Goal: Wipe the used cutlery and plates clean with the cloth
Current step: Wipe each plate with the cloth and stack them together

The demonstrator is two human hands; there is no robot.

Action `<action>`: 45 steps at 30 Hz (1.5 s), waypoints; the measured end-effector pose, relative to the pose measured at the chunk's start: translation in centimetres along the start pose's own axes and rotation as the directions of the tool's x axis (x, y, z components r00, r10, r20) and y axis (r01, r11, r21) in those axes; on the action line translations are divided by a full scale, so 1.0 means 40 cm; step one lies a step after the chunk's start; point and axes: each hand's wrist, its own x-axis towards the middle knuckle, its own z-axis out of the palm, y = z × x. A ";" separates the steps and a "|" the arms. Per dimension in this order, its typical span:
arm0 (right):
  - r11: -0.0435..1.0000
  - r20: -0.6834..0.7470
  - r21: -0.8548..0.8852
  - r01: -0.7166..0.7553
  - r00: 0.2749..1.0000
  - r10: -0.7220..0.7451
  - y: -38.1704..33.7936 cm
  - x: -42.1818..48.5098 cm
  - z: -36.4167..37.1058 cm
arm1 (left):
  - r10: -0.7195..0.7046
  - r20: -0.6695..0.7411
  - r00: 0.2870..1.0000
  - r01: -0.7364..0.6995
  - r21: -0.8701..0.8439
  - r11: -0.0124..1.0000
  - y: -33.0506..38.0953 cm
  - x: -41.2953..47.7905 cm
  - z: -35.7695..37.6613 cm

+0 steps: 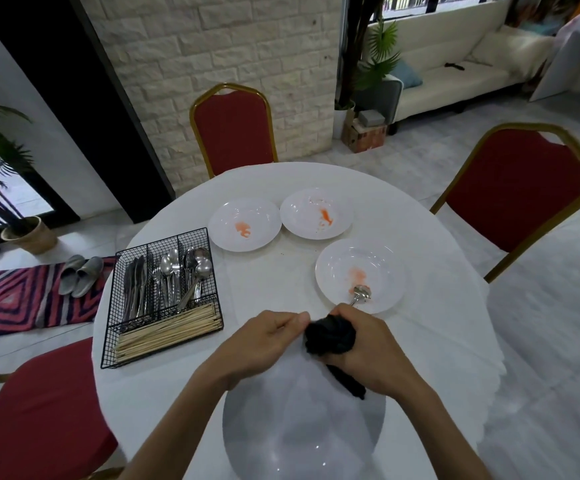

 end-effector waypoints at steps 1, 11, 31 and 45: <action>0.999 -0.047 0.031 -0.031 0.998 0.033 0.008 -0.004 0.006 | 0.031 -0.046 0.998 -0.030 0.022 0.999 -0.006 -0.001 -0.001; 0.795 -0.232 0.513 -0.324 0.839 0.492 0.065 -0.049 0.067 | -0.066 -0.501 0.863 -0.179 -0.426 0.887 0.000 -0.023 -0.016; 0.966 0.027 0.118 -0.230 0.973 0.228 0.056 -0.037 0.004 | -0.362 0.061 0.930 0.336 -0.542 0.770 -0.017 -0.060 -0.091; 0.993 -0.242 -0.065 -0.100 0.967 0.082 0.056 0.001 0.038 | -0.126 -0.300 0.946 -0.008 -0.408 0.913 -0.031 -0.013 -0.038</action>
